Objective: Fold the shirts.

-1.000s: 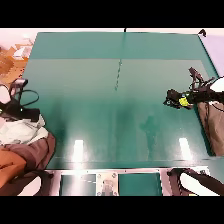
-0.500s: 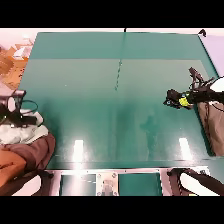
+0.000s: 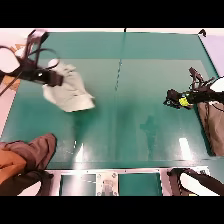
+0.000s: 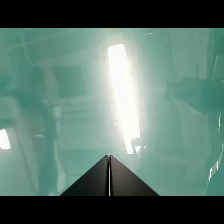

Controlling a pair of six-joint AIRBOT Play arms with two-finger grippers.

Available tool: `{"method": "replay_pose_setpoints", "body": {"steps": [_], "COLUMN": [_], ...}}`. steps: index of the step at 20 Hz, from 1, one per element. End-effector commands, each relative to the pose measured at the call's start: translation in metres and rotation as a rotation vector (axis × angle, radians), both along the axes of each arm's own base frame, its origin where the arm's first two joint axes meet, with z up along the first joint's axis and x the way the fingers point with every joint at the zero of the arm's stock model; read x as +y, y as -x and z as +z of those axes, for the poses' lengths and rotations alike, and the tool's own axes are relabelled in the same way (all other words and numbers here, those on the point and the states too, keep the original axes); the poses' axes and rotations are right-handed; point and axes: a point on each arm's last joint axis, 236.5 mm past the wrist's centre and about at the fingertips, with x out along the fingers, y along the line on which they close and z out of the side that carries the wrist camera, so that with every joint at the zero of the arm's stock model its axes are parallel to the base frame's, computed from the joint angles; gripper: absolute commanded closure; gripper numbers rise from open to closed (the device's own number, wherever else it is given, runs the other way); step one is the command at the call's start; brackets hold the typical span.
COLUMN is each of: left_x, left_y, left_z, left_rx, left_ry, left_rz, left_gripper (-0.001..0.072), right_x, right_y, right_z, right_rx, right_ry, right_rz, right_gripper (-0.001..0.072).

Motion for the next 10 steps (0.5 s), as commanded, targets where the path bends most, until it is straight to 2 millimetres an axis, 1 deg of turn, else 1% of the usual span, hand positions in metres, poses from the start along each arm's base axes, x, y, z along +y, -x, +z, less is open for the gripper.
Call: {"method": "replay_pose_setpoints", "body": {"steps": [1, 2, 4, 5, 6, 7, 8, 9, 10], "left_x": [-0.097, -0.113, -0.143, -0.158, -0.168, -0.171, -0.164, -0.152, -0.133], "left_y": [0.008, 0.008, 0.008, 0.009, 0.009, 0.010, 0.008, 0.005, 0.002], "left_z": [0.033, 0.020, -0.014, -0.032, -0.049, -0.061, -0.066, -0.067, -0.061], "left_rx": [-0.091, -0.070, 0.002, 0.051, 0.106, 0.144, 0.166, 0.180, 0.204], "left_ry": [0.150, 0.146, 0.153, 0.173, 0.200, 0.212, 0.199, 0.189, 0.177], "left_rz": [-0.187, -0.217, -0.256, -0.269, -0.262, -0.257, -0.246, -0.225, -0.199], "left_gripper": [0.0687, 0.0686, 0.0673, 0.0350, -0.0013, -0.0006, -0.0007, -0.0007, -0.0007], "right_x": [0.000, 0.000, 0.000, -0.001, -0.001, -0.001, -0.001, 0.000, 0.000], "right_y": [0.000, 0.000, -0.001, -0.003, -0.003, -0.003, -0.002, 0.000, 0.000], "right_z": [0.000, 0.000, 0.000, 0.000, 0.001, 0.001, 0.000, 0.000, 0.000], "right_rx": [0.001, 0.001, -0.003, -0.011, -0.012, -0.012, -0.009, 0.002, 0.001], "right_ry": [-0.001, -0.001, 0.000, 0.002, 0.001, 0.002, 0.002, -0.001, -0.001], "right_rz": [0.000, 0.000, -0.002, -0.005, -0.006, -0.006, -0.005, 0.000, 0.000], "right_gripper": [0.0687, 0.0687, 0.0687, 0.0687, 0.0687, 0.0685, 0.0638, 0.0489, 0.0322]}}
